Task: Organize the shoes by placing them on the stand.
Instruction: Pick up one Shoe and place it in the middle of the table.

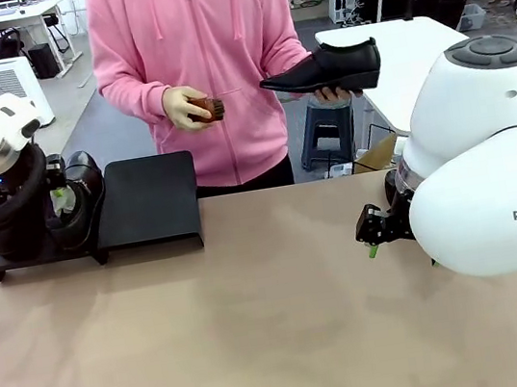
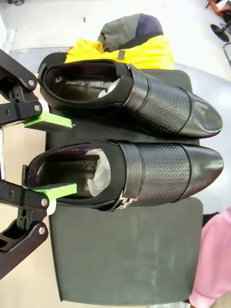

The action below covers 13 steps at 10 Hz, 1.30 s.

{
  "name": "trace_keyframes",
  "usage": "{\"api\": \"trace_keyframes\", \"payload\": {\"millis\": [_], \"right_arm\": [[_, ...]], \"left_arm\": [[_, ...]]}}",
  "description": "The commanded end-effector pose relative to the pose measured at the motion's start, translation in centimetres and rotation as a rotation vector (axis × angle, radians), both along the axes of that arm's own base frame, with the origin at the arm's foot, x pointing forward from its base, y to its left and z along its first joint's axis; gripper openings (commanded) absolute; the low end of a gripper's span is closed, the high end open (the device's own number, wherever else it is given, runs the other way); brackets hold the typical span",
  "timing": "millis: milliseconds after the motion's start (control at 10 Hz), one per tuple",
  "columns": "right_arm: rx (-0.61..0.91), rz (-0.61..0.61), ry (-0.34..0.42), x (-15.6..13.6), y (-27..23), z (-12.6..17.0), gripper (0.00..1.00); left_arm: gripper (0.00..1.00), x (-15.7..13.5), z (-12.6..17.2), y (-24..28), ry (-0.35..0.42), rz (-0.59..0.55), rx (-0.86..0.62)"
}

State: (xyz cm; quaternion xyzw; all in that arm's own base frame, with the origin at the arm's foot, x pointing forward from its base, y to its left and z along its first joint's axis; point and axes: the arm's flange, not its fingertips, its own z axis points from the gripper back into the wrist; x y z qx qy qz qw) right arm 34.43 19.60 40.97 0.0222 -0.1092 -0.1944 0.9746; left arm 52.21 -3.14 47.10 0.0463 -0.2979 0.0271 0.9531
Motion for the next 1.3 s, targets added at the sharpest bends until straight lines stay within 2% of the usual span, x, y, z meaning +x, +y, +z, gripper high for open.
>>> {"api": "trace_keyframes", "payload": {"millis": [0, 200, 400, 500, 700, 800, 900, 1000, 1100, 1200], "right_arm": [[0.002, 0.014, -0.004, 0.0, 0.1, 0.1, 1.0], [0.002, 0.014, -0.004, 0.0, 0.1, 0.1, 1.0], [0.002, 0.014, -0.004, 0.0, 0.1, 0.1, 1.0], [0.002, 0.014, -0.004, 0.0, 0.1, 0.1, 1.0], [0.002, 0.014, -0.004, 0.0, 0.1, 0.1, 1.0], [0.002, 0.014, -0.004, 0.0, 0.1, 0.1, 1.0], [0.002, 0.014, -0.004, 0.0, 0.1, 0.1, 1.0], [0.002, 0.014, -0.004, 0.0, 0.1, 0.1, 1.0], [0.002, 0.014, -0.004, 0.0, 0.1, 0.1, 1.0], [0.002, 0.014, -0.004, 0.0, 0.1, 0.1, 1.0]], "left_arm": [[0.57, 0.0, -0.1, 0.0, 0.002, 0.0, 0.0], [0.57, -0.6, 2.6, -1.6, -0.089, -0.043, 0.018], [0.57, -2.9, 5.9, -2.9, -0.152, -0.065, 0.039], [0.57, -4.7, 7.6, -3.6, -0.212, -0.068, 0.03], [0.57, -9.0, 11.3, -4.8, -0.406, -0.053, 0.104], [0.57, -11.3, 12.7, -5.8, -0.446, -0.094, 0.086], [0.57, -13.1, 13.2, -7.0, -0.395, -0.207, 0.028], [0.57, -14.3, 13.2, -8.3, -0.236, -0.329, -0.066], [0.57, -14.3, 12.9, -9.7, -0.04, -0.33, -0.147], [0.57, -14.7, 12.8, -11.2, -0.008, -0.376, -0.159]]}}
